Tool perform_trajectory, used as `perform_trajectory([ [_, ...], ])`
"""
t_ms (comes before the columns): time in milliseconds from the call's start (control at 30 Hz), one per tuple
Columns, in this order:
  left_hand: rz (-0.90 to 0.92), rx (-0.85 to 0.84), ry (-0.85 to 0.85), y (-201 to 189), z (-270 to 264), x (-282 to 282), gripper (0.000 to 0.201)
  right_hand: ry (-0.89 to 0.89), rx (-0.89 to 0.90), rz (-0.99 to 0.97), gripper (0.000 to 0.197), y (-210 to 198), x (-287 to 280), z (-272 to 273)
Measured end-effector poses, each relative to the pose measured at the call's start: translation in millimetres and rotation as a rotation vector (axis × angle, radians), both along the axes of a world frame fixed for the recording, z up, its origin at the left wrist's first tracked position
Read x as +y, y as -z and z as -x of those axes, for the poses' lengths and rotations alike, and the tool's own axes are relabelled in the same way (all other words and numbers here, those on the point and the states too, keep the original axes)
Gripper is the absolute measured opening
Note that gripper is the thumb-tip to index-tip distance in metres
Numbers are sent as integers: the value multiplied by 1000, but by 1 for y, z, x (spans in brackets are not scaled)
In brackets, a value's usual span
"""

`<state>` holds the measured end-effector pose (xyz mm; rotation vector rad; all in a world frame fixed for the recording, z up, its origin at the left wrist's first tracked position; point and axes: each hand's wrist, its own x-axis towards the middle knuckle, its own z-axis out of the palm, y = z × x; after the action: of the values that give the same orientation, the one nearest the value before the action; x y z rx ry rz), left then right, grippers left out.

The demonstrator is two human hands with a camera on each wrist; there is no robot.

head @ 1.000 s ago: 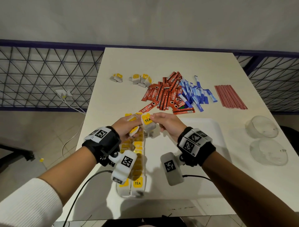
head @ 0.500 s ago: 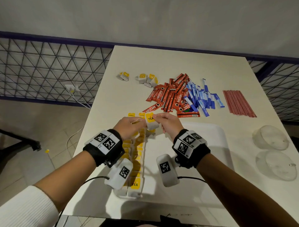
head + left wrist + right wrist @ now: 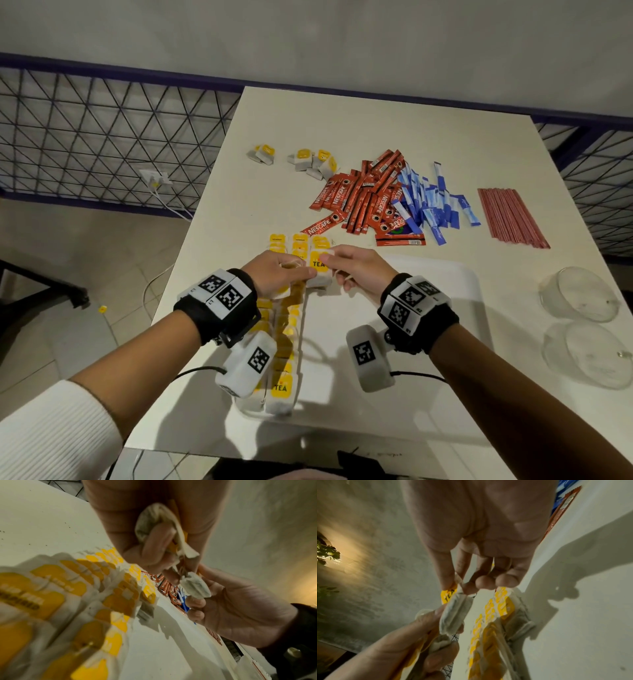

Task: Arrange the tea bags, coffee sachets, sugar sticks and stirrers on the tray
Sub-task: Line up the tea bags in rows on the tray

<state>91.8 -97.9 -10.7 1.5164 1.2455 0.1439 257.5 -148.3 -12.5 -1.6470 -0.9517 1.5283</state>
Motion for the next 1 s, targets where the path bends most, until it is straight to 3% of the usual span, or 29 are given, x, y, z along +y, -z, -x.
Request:
perform_trajectory([
  [233, 93, -62, 45, 5, 11, -2, 21, 55, -11, 66, 17, 15, -11, 0],
  [467, 97, -14, 13, -1, 28, 6, 26, -11, -146, 150, 14, 32, -17, 10],
  [567, 90, 4, 33, -3, 34, 9, 25, -21, -172, 192, 22, 37, -14, 17],
  [767, 123, -26, 5, -3, 40, 10, 31, -78, -452, 166, 22, 36, 4, 17],
  [833, 155, -35, -7, -4, 40, 11, 23, -132, -567, 147, 16, 34, 9, 16],
  [1000, 157, -1, -2, 0, 46, 16, 20, -104, -629, 135, 9, 38, 12, 17],
])
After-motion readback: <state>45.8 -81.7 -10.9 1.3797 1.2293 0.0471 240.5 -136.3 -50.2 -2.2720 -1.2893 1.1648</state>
